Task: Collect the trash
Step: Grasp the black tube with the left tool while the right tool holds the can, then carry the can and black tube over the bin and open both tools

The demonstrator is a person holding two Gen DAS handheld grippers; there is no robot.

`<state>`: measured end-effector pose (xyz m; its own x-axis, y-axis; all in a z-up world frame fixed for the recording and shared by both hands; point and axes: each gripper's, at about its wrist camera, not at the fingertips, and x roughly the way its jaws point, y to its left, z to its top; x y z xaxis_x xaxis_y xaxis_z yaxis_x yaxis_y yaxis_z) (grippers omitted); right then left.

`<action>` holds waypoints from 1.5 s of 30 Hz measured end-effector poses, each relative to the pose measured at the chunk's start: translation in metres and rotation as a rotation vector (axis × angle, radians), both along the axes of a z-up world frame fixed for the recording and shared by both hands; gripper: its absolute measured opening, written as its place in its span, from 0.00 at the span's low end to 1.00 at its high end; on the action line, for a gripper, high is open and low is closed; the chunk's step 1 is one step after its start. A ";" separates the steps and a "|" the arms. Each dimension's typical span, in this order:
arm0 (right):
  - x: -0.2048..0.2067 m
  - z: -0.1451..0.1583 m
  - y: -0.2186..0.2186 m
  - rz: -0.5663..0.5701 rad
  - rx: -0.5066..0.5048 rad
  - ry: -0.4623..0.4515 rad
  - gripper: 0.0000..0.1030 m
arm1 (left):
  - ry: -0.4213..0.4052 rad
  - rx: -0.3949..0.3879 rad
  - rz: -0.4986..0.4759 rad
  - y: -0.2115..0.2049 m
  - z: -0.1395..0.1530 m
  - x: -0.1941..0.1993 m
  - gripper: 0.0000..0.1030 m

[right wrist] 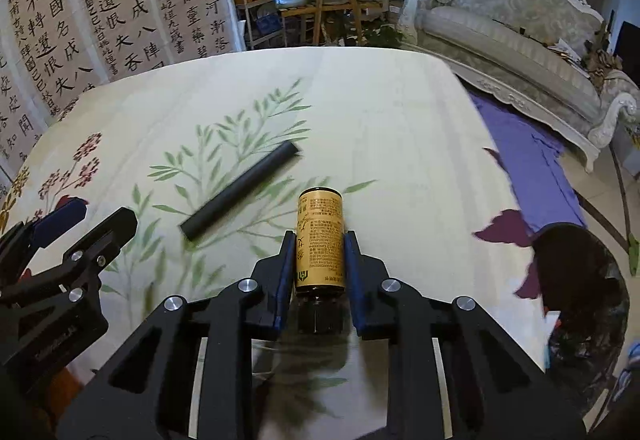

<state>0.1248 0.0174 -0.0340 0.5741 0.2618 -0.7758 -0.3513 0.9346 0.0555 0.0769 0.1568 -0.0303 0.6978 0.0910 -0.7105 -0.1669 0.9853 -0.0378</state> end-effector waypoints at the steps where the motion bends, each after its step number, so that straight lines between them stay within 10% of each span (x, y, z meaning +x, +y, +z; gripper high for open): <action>1: 0.001 0.000 -0.003 -0.005 0.001 0.000 0.22 | 0.000 0.002 -0.011 -0.005 0.000 0.003 0.68; 8: 0.011 -0.001 -0.031 -0.047 0.011 0.005 0.22 | 0.028 0.022 -0.097 -0.036 -0.004 0.029 0.68; 21: 0.012 -0.002 -0.039 -0.036 0.028 0.004 0.23 | 0.100 0.036 -0.174 -0.052 -0.016 0.043 0.14; 45: -0.051 0.032 -0.142 -0.191 0.050 -0.107 0.23 | -0.068 -0.003 -0.294 -0.138 0.028 -0.016 0.14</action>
